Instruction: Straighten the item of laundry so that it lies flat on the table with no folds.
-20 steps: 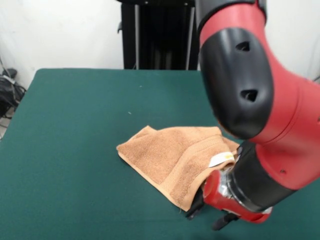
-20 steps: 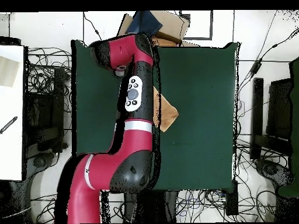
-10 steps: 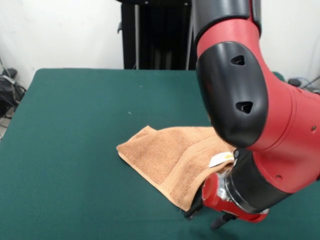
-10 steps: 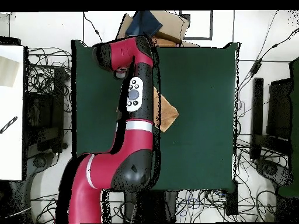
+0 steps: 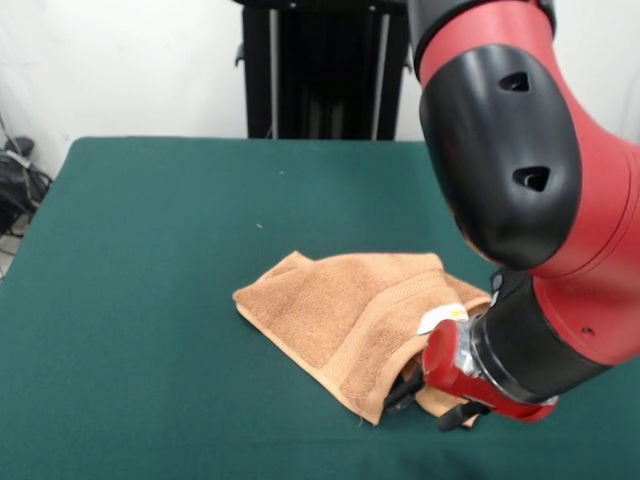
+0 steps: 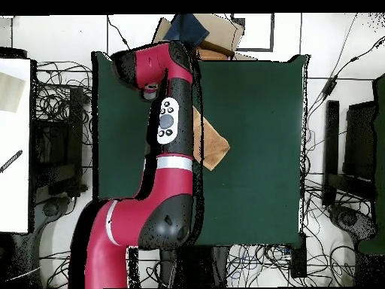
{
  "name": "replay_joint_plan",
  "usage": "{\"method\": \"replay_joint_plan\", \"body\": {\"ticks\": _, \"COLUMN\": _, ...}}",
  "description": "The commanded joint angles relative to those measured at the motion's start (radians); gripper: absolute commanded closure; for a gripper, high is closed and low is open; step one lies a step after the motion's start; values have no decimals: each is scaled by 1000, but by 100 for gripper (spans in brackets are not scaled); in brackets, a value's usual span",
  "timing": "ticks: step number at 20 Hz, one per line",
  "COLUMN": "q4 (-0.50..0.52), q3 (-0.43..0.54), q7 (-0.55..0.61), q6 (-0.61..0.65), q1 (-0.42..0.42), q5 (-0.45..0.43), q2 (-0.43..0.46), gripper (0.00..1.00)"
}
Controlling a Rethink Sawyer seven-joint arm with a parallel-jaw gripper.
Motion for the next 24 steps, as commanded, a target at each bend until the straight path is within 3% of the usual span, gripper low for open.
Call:
{"method": "replay_joint_plan", "body": {"ticks": 1, "q4": 128, "q3": 58, "q7": -126, "q6": 57, "q1": 5, "q5": 8, "q2": -13, "gripper": 0}}
{"method": "replay_joint_plan", "body": {"ticks": 13, "q4": 129, "q3": 83, "q7": -130, "q6": 25, "q1": -1, "q5": 16, "q2": 1, "gripper": 0}}
{"method": "replay_joint_plan", "body": {"ticks": 14, "q4": 136, "q3": 87, "q7": -130, "q6": 20, "q1": -1, "q5": 17, "q2": -1, "gripper": 100}}
{"method": "replay_joint_plan", "body": {"ticks": 24, "q4": 134, "q3": 89, "q7": -126, "q6": 58, "q1": -8, "q5": 30, "q2": 7, "gripper": 100}}
